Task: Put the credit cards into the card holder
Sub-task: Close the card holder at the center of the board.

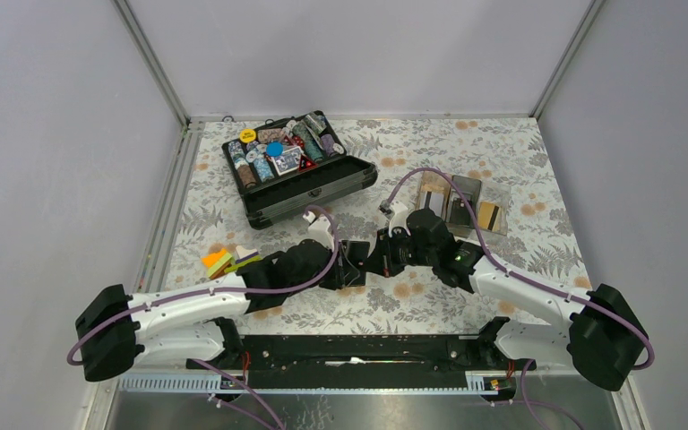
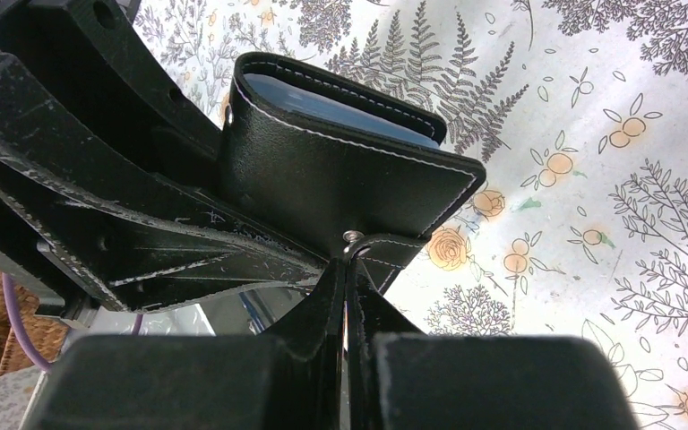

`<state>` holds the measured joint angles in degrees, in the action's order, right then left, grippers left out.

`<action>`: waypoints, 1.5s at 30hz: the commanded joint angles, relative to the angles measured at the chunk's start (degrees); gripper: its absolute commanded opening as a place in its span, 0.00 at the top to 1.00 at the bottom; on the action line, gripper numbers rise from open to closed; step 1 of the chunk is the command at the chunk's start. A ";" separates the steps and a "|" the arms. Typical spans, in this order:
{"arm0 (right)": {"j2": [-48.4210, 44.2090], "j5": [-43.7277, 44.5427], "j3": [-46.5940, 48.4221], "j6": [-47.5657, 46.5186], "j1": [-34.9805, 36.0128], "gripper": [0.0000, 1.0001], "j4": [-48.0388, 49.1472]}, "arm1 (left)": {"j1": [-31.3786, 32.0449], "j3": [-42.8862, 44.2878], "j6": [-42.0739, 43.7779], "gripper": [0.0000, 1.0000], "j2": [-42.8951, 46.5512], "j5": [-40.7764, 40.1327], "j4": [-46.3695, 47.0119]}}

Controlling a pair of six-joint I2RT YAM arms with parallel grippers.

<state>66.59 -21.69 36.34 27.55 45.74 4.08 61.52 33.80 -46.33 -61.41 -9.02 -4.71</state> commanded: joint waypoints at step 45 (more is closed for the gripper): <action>-0.56 -3.09 -0.55 -10.03 0.71 1.00 12.85 | 4.76 -1.26 10.16 1.00 1.21 35.80 23.83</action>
<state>68.36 -27.62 33.91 21.82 46.35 1.93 62.24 31.42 -35.33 -64.95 2.55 -0.21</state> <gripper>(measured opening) 0.017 0.217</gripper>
